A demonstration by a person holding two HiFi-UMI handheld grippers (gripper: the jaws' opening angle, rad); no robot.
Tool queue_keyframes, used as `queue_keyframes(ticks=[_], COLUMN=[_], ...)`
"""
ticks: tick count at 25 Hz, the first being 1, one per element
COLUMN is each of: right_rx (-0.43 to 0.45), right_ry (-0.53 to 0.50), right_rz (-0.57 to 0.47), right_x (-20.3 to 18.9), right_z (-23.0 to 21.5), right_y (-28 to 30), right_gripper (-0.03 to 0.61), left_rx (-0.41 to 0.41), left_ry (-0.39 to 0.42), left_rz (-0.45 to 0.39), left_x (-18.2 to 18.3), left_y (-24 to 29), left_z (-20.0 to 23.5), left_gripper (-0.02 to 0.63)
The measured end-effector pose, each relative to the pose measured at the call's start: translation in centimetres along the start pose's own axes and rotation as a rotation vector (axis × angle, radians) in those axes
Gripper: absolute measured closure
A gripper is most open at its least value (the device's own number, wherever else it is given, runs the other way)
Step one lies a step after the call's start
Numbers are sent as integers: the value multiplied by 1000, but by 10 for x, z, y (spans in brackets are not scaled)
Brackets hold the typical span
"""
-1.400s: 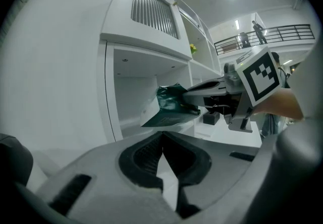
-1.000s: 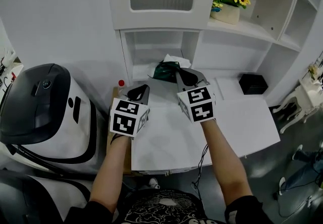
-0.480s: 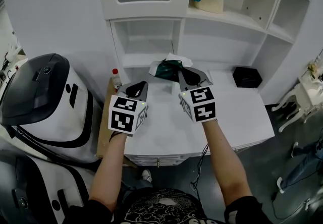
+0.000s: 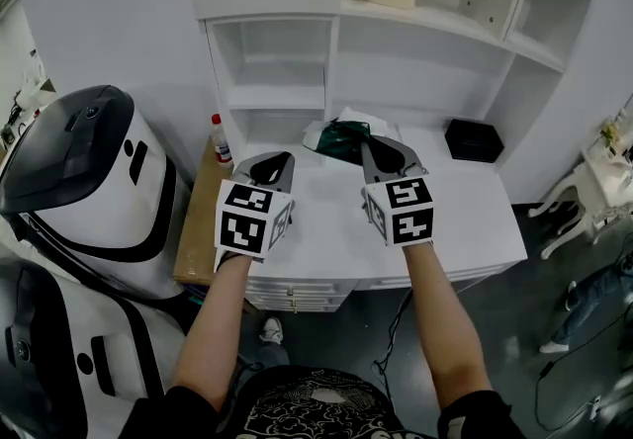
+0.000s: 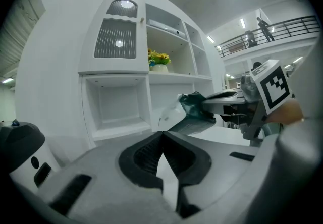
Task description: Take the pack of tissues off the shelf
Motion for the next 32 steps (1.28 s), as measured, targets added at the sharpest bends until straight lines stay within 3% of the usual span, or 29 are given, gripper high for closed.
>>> queue_keyframes(ticks=[12, 32], right_rx=[-48, -120], right_ry=[30, 84], right_rz=[18, 17], right_x=[-17, -19], right_z=[-9, 1], right_y=[-81, -148], right_gripper=[571, 571], left_rx=[-5, 18], left_ry=[20, -16], left_rz=[-22, -62], left_x=[-1, -1], left_y=[-32, -82], left_z=[-61, -86], left_gripper=[604, 604])
Point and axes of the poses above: the fingertips, and each gripper's own axes: y forward along the fingers, z to its left, x out of its top, the point moved 4 cm from there along -y, backward along the fingers, and after that the axes turned 15 degrees about -z, right-handed, at the moved point
